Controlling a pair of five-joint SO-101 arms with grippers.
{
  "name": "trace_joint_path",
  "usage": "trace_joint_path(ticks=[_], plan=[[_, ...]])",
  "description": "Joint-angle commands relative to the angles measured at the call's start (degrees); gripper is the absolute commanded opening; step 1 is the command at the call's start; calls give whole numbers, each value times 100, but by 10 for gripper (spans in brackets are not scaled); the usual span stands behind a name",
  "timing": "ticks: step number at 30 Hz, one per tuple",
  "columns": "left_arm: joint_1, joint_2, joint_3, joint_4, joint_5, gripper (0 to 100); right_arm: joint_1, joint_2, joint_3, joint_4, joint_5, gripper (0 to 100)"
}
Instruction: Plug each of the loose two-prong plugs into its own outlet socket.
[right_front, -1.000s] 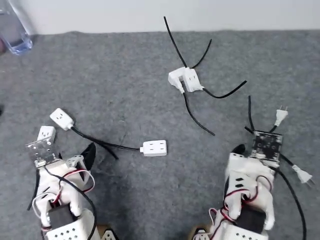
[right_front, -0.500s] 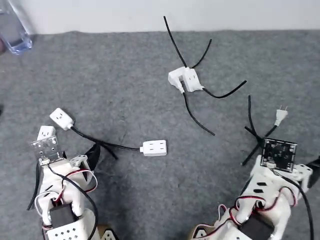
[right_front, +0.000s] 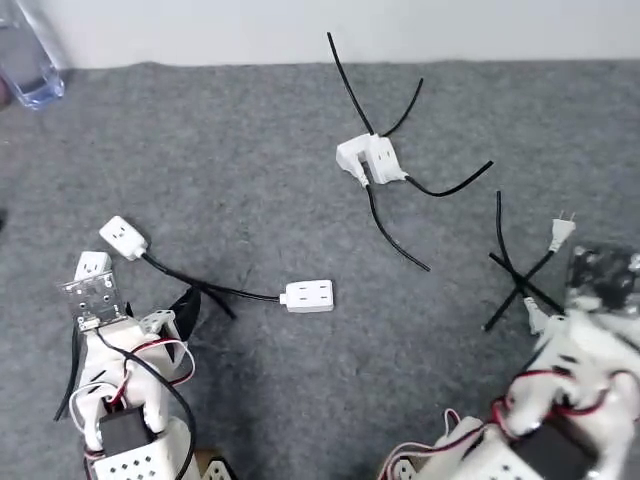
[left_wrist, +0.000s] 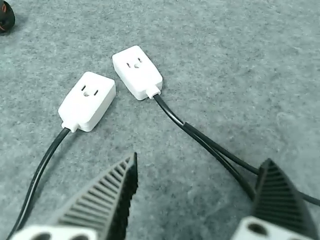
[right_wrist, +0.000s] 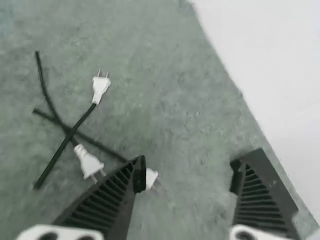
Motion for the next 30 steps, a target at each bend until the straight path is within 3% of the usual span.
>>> trace_joint_path(ticks=[1, 8, 17, 30], plan=[[9, -62, -22, -62, -26, 362, 57, 1288, -1864, 963, 105, 329], [9, -62, -22, -44, -26, 362, 127, 3732, -2716, 1666, 1240, 274], [0, -62, -22, -62, -26, 362, 189, 5763, -2708, 602, 2453, 263], [0, -35, -22, -185, -26, 363, 523, 8338, -3059, -936, 3358, 263]])
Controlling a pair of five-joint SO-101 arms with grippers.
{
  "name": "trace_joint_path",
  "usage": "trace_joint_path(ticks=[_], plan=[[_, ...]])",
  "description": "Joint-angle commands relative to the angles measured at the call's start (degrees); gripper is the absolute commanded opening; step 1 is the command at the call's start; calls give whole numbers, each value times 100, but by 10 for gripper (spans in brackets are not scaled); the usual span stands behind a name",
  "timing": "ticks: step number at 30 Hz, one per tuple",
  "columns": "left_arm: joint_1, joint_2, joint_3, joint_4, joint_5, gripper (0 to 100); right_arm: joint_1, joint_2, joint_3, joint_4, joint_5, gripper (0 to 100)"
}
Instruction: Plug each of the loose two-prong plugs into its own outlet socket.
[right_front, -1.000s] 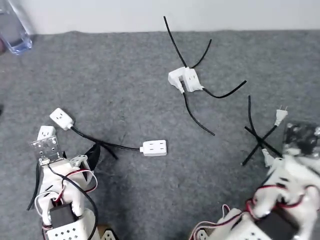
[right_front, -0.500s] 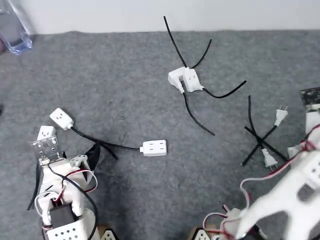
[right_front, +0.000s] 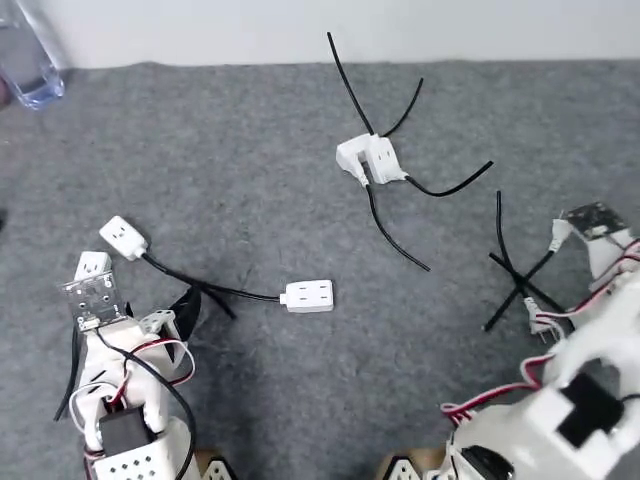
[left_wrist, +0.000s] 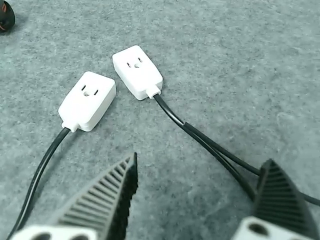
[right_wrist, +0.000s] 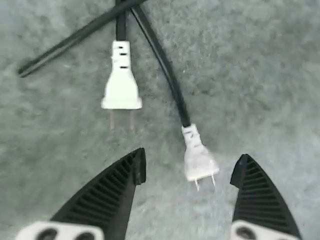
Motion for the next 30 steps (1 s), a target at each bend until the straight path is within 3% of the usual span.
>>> trace_joint_path(ticks=[1, 8, 16, 22, 25, 30], plan=[[9, -35, -22, -185, -26, 363, 251, 382, -712, -198, 149, 263], [9, -35, -22, -185, -26, 363, 549, 1675, -1451, -180, 580, 263], [9, -35, -22, -193, -26, 363, 347, 2105, -1829, 848, 589, 251], [9, -35, -22, -193, -26, 363, 215, 2105, -1829, 954, 563, 2], [9, -35, -22, -193, -26, 363, 242, 2114, -1829, 954, 554, 71], [9, -26, -22, -193, -26, 363, 382, 2149, -1820, 954, 589, 78]])
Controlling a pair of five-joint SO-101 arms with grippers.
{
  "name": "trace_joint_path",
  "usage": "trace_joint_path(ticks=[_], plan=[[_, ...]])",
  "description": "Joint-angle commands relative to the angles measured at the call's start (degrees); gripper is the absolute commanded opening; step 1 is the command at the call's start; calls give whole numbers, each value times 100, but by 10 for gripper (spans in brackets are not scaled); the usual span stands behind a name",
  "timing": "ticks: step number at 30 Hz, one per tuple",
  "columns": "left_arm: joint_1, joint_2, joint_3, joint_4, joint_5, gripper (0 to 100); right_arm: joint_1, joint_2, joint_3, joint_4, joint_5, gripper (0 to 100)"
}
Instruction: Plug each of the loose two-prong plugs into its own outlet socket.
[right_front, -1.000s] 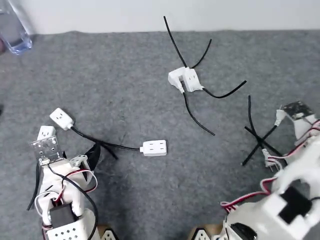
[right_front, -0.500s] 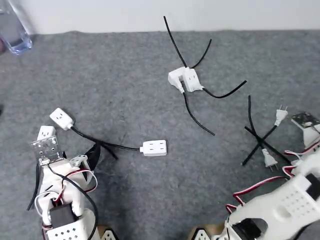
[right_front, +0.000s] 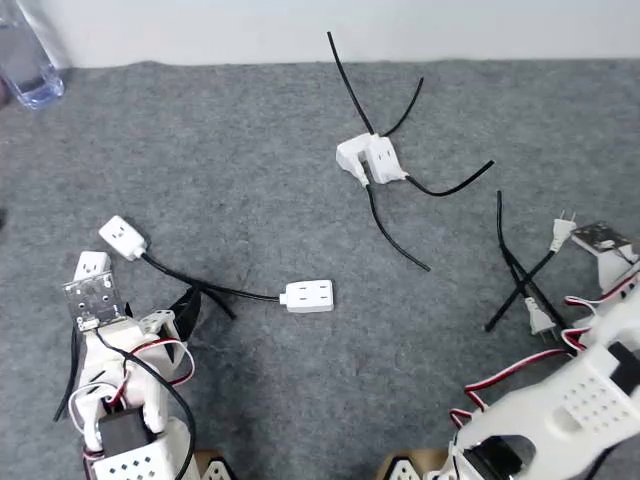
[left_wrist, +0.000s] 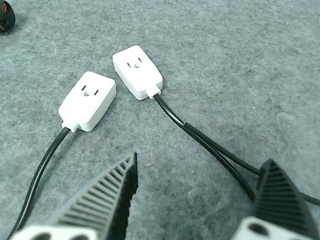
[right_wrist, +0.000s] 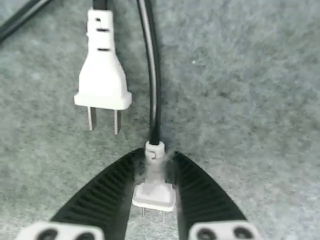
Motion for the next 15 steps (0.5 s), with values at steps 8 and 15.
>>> trace_joint_path(ticks=[8, 15], plan=[[9, -26, -22, -193, -26, 363, 145, 13, -114, 66, 264, 6], [9, -26, -22, -185, -26, 363, -13, -356, -431, 936, 255, 9]])
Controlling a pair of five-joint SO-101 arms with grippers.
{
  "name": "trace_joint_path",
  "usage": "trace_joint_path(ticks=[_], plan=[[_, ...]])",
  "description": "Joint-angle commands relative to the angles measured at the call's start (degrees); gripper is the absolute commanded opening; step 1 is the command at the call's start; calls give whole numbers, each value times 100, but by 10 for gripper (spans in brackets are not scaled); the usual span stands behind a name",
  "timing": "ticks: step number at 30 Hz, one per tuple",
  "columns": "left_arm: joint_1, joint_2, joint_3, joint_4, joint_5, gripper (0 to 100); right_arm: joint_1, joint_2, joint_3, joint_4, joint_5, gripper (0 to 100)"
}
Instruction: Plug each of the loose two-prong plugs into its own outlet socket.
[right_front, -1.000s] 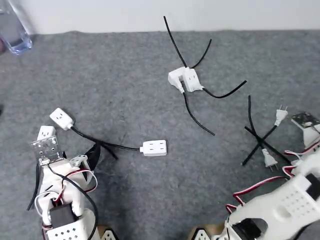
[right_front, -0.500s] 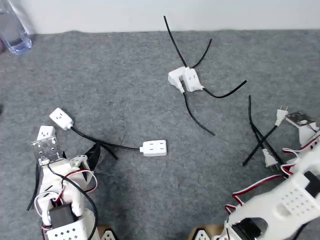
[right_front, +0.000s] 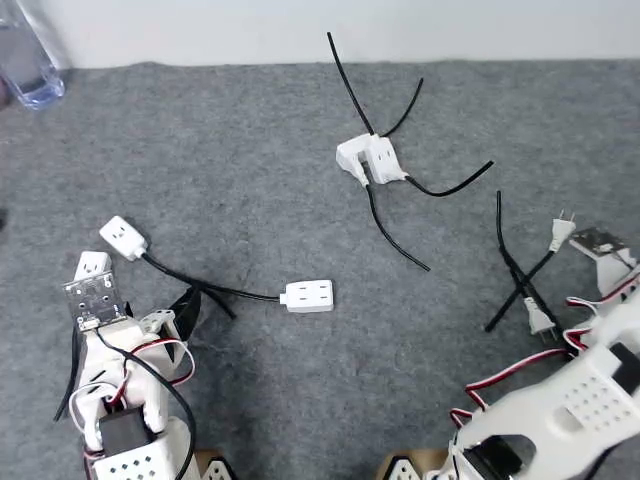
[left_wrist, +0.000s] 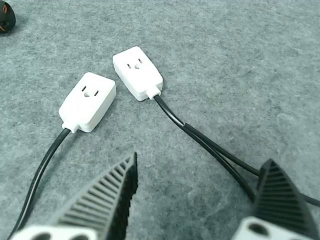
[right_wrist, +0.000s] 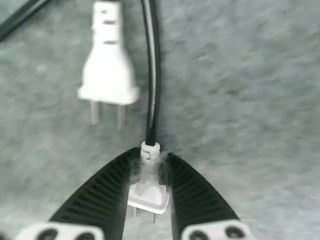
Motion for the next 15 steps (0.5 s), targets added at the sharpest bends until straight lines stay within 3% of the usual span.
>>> trace_joint_path(ticks=[1, 11, 15], plan=[[9, -26, -22, -167, -26, 363, -119, -549, -431, 778, 44, 9], [9, -26, -22, -167, -26, 363, -646, -2352, -914, 2141, -826, 9], [9, -26, -22, -158, -26, 363, -1024, -2826, -466, 2264, -1864, 9]])
